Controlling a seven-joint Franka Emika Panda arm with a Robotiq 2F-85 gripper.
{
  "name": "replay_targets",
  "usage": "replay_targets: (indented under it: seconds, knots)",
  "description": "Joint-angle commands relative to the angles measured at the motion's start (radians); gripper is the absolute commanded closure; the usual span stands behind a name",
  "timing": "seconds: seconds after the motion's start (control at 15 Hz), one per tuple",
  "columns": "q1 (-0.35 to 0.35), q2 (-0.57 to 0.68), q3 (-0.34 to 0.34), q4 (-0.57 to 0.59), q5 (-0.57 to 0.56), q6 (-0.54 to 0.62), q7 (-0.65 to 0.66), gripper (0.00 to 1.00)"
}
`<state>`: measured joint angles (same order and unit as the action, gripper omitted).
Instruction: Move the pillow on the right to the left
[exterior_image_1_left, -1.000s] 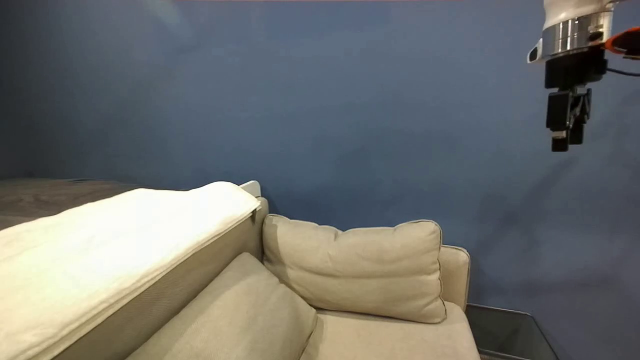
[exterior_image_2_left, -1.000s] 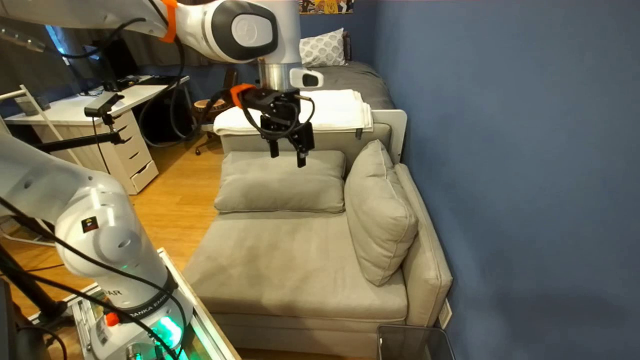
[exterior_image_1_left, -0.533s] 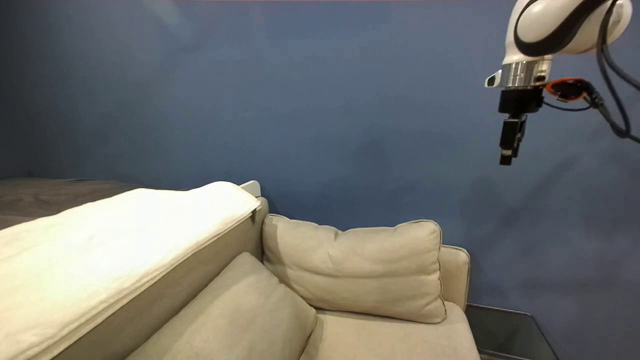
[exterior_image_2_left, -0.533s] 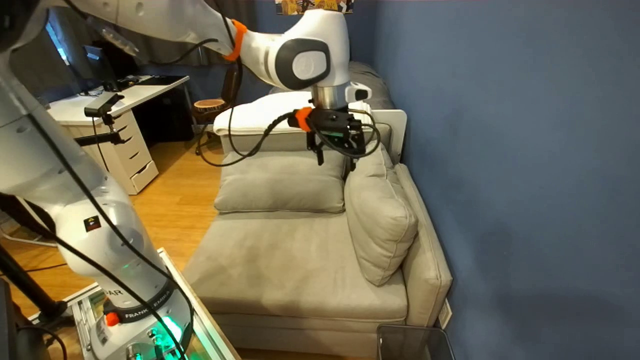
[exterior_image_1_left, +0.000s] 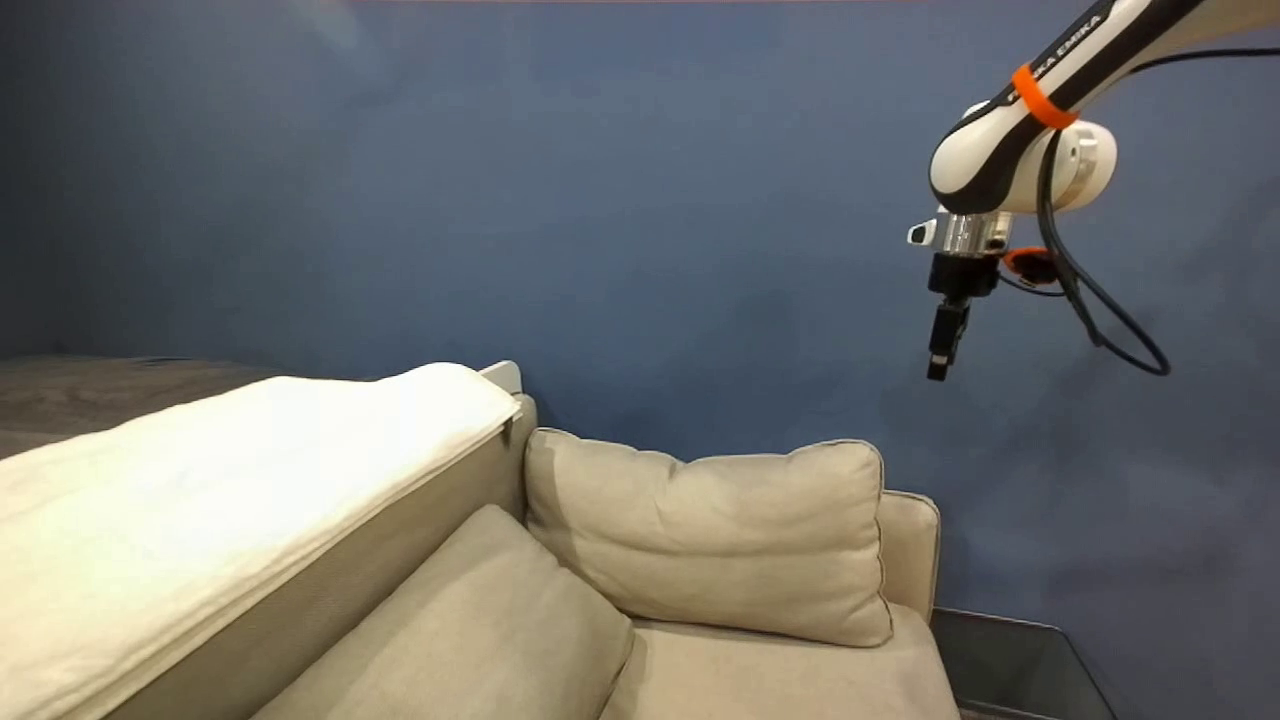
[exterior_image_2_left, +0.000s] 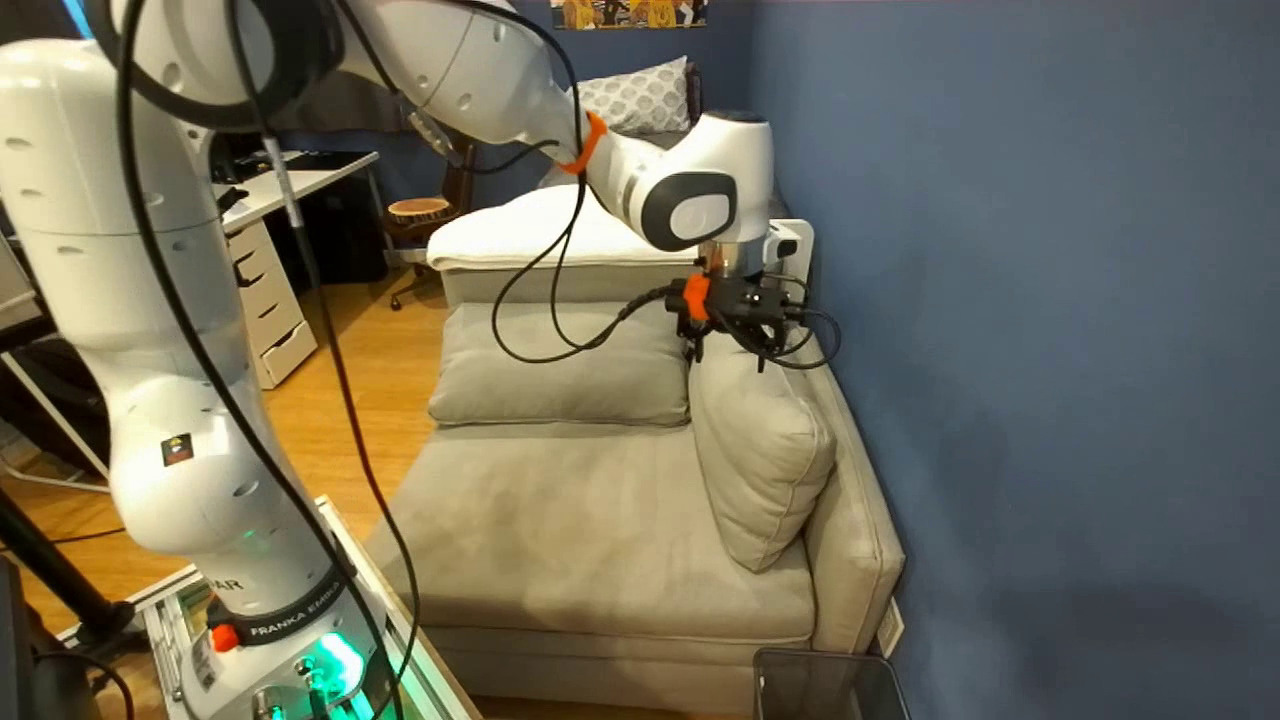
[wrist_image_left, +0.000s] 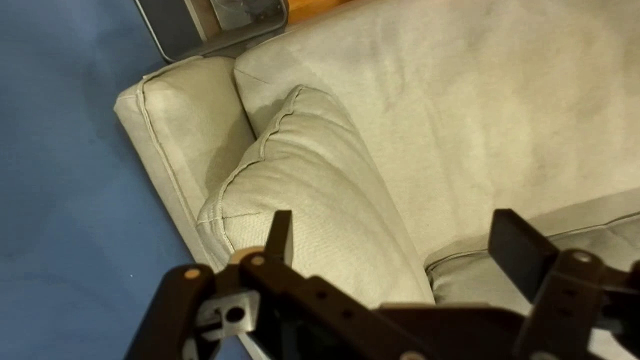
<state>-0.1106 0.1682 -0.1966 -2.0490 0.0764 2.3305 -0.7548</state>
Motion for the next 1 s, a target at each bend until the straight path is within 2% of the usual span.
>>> replay_targets:
  seconds: [0.0,0.13,0.2,0.4,0.8,0.93]
  knots:
    - [-0.081,0.139,0.070,0.120,0.099,0.014,-0.147,0.00]
    - [-0.124,0.163,0.110,0.141,0.134,0.017,-0.256,0.00]
    - [-0.099,0.126,0.091,0.090,0.069,0.021,-0.149,0.00]
    - [-0.125,0.157,0.111,0.122,0.091,0.021,-0.211,0.00]
    - [-0.125,0.157,0.114,0.128,0.093,0.021,-0.217,0.00]
    - [-0.136,0.213,0.120,0.188,0.110,0.014,-0.230,0.00]
